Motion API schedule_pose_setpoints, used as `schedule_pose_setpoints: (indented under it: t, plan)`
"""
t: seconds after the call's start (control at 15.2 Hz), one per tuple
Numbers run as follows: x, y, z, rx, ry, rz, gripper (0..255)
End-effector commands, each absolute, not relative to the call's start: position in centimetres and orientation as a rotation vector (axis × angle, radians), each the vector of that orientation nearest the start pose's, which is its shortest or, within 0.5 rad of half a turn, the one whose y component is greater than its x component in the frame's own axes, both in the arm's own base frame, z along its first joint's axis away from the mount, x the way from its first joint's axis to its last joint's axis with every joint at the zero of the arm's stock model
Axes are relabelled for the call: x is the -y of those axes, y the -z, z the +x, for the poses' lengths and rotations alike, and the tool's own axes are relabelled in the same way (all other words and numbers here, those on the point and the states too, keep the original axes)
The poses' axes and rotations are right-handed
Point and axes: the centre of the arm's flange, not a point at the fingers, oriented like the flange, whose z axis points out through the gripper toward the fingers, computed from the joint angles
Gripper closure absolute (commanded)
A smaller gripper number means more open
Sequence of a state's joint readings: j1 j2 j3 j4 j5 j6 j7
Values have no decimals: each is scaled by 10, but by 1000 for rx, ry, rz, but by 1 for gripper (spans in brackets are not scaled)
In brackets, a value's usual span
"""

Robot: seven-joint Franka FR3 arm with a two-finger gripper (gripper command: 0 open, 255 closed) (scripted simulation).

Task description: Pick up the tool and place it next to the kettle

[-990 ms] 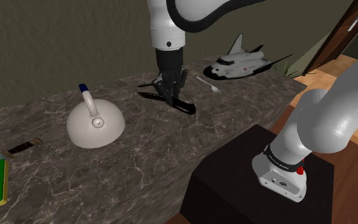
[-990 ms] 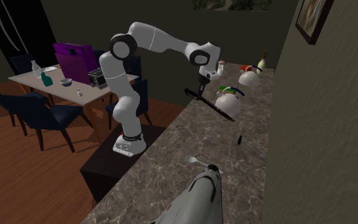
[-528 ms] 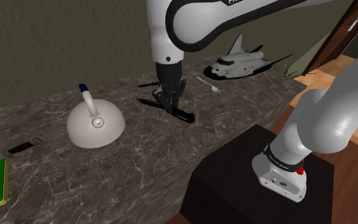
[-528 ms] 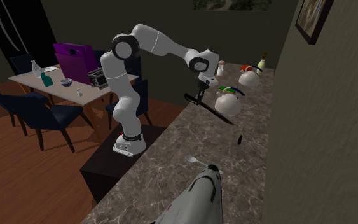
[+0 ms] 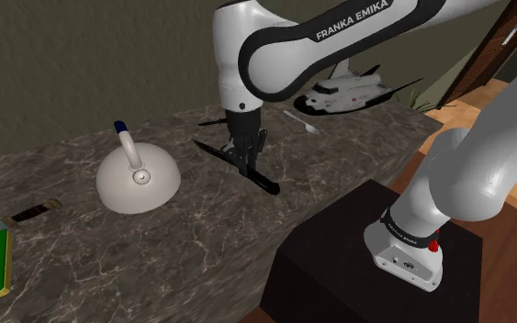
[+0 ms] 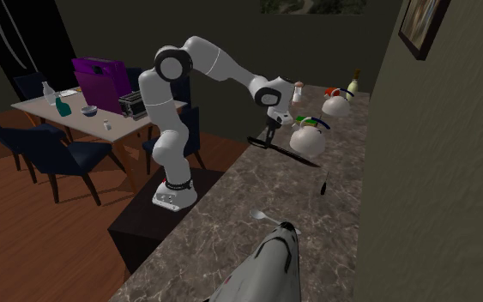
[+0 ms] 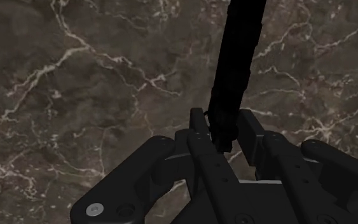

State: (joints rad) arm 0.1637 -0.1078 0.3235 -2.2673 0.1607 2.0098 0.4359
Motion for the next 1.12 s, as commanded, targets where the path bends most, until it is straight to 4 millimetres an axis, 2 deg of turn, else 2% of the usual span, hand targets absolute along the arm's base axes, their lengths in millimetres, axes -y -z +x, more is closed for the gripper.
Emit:
schedule_pose_setpoints:
  t: [0.0,0.4,0.86,0.92,1.06]
  plan:
    - [-236,-380,424,-51,-286,-3101,255]
    - [-236,-351,424,-51,-286,-3101,255]
    - [-236,-351,424,-51,-286,-3101,255]
    - [-236,-351,424,-51,-286,-3101,0]
    - [-236,-351,424,-51,-286,-3101,0]
